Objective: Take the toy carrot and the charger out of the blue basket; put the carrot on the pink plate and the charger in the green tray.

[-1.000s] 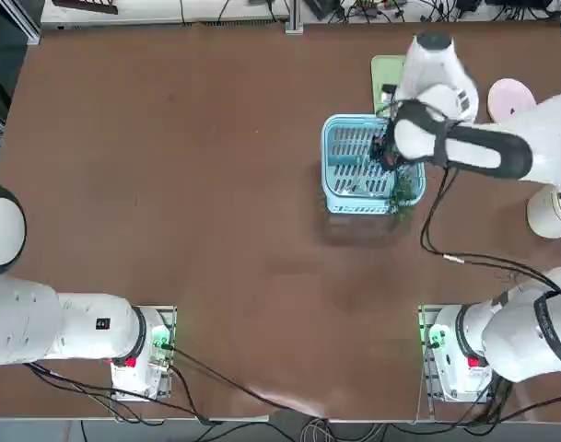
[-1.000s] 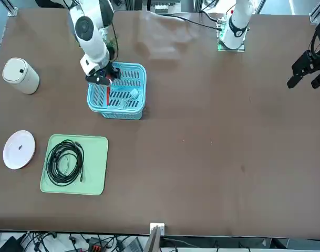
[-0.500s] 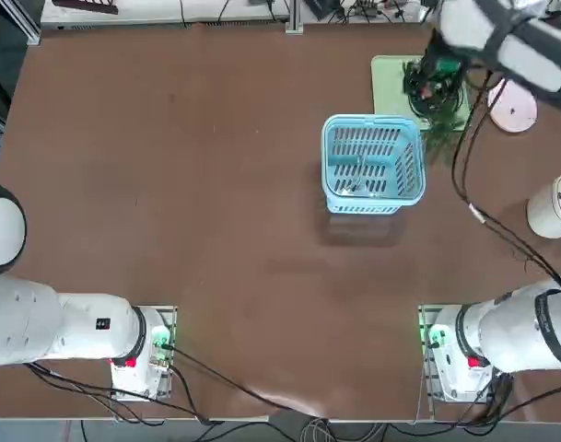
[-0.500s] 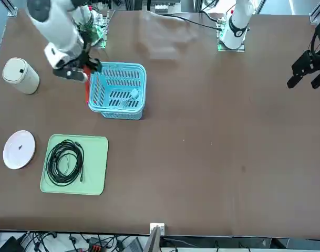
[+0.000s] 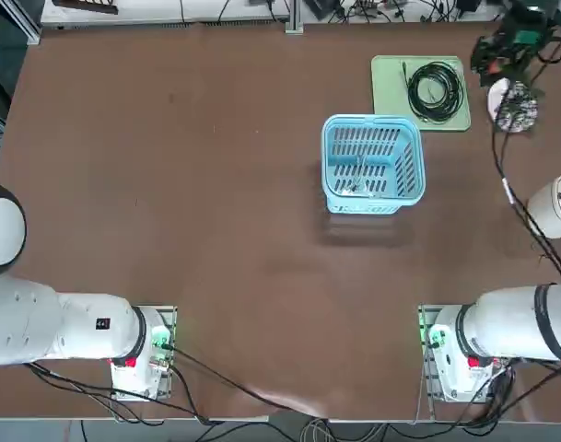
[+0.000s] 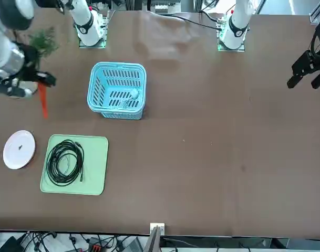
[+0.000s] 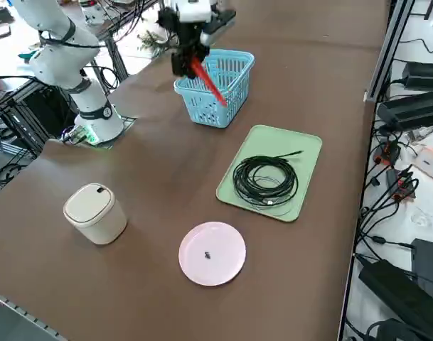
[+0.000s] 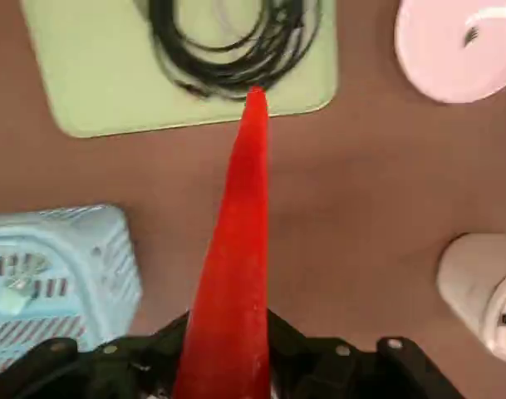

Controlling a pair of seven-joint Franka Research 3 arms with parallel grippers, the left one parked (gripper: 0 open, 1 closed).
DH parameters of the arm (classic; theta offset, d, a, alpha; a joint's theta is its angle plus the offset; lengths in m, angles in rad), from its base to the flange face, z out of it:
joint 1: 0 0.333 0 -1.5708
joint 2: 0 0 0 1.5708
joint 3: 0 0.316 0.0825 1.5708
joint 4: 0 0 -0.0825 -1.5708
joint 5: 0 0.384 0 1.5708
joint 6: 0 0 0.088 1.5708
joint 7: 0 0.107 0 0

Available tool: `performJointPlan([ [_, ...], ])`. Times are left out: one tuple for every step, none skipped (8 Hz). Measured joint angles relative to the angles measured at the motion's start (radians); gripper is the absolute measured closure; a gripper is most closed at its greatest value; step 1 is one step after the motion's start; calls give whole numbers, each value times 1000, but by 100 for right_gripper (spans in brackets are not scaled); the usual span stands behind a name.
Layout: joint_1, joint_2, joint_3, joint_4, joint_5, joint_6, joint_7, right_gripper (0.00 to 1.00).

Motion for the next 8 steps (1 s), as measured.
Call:
performJointPlan([
  [-69,42,0,5,-8,59,-68,82],
  [-128,99,1,24,-9,114,-148,82],
  [-182,172,1,67,-10,154,-234,82],
  [-239,265,2,138,-9,185,-333,82],
  [-294,366,2,217,-8,217,-432,82],
  [-337,472,2,295,-4,253,-517,82],
  [-363,564,3,359,5,293,-569,82],
  [-369,630,4,397,10,356,-585,82],
])
